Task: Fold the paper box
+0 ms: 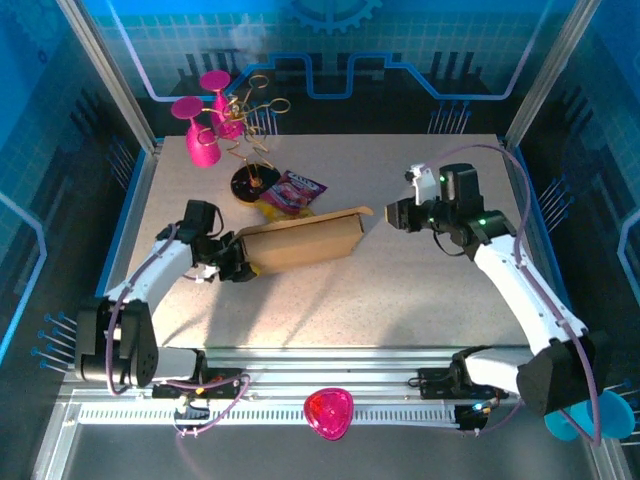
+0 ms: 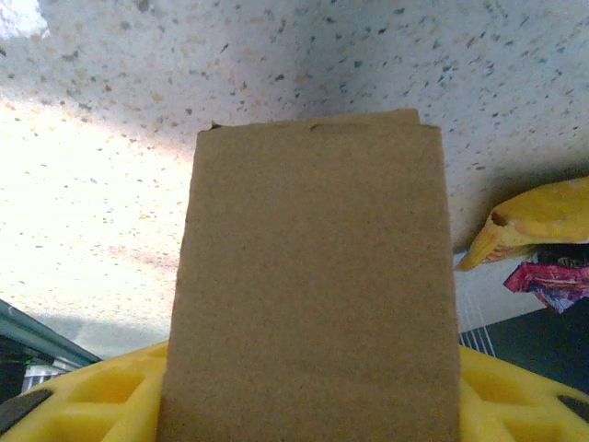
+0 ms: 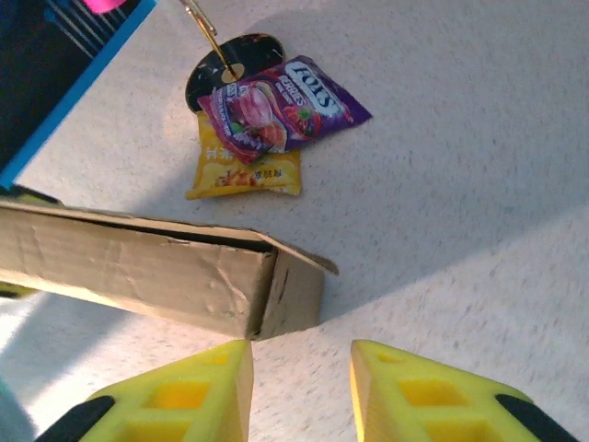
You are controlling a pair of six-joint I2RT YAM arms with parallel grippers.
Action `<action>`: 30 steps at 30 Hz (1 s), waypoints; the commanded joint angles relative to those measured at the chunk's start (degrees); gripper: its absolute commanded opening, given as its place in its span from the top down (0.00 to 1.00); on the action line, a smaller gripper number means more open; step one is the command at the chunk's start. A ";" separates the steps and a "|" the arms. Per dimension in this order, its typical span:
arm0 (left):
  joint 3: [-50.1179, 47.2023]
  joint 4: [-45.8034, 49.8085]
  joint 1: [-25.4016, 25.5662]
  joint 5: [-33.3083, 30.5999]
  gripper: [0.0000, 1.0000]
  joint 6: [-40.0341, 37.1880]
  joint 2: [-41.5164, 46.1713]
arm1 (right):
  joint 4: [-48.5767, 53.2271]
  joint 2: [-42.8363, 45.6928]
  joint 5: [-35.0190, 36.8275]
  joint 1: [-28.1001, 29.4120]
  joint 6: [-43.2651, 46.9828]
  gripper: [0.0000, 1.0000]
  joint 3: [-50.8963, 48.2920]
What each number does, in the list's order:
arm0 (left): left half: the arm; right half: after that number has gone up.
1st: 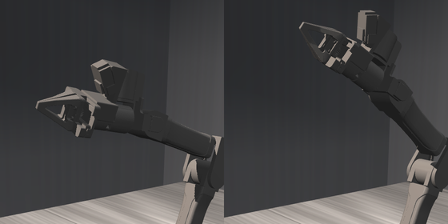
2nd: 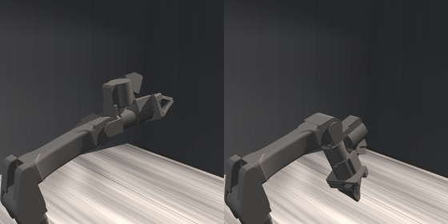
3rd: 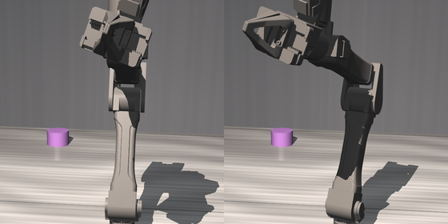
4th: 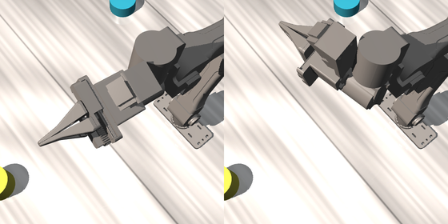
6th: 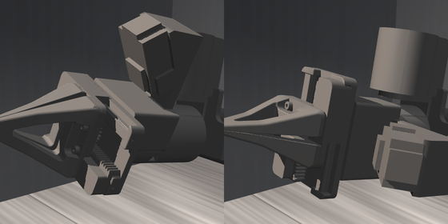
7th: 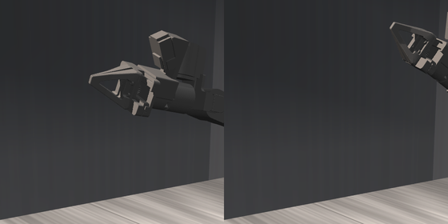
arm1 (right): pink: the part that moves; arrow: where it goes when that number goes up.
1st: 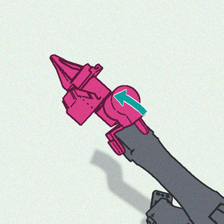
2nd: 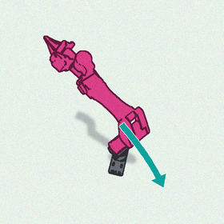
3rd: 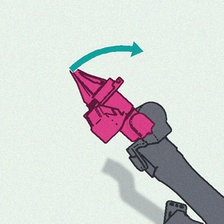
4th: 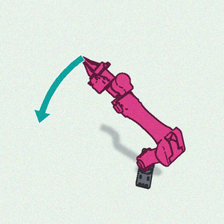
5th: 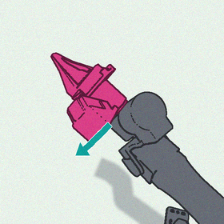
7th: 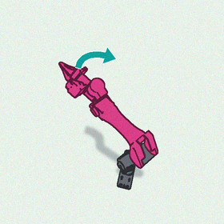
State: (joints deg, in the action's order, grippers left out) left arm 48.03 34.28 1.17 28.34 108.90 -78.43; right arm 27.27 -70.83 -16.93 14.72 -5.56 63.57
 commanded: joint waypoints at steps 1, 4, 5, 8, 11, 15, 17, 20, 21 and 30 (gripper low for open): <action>3.10 10.53 -2.26 0.07 1.00 -9.09 -5.18 | 0.31 -6.72 -1.30 0.79 16.76 0.63 4.65; 5.23 13.73 -3.48 0.55 1.00 -13.67 -8.41 | 5.62 -13.12 -2.99 1.80 20.79 0.55 11.17; 5.32 14.01 -3.78 0.69 1.00 -14.46 -9.13 | 7.52 -15.27 -3.49 2.12 21.44 0.53 13.39; 4.69 13.56 -4.56 0.12 1.00 -14.69 -9.24 | 12.63 -20.50 -2.63 4.66 22.90 0.51 18.81; 4.74 13.43 -5.01 -0.21 1.00 -14.59 -9.45 | 14.73 -22.56 -1.83 6.58 22.98 0.53 21.13; 5.80 13.95 -5.30 -0.65 1.00 -14.99 -10.64 | 15.77 -21.49 -1.33 7.32 21.15 0.53 20.98; 5.95 14.11 -5.53 -0.81 1.00 -14.98 -11.12 | 14.34 -18.91 -0.23 7.25 19.59 0.52 18.76; 5.68 14.08 -5.70 -1.33 1.00 -14.95 -11.41 | 13.59 -15.37 -0.83 6.69 18.54 0.51 16.60; 5.52 13.98 -5.78 -1.38 1.00 -14.89 -11.46 | 13.67 -14.41 -1.21 6.69 18.63 0.50 15.85; 6.59 14.73 -6.27 -1.81 1.00 -16.29 -13.00 | 14.50 -13.32 -1.71 6.90 20.10 0.47 11.77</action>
State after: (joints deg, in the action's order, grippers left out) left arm 54.24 42.41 -4.78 34.41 93.97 -89.45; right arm 40.25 -83.46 -18.39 21.10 13.61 75.94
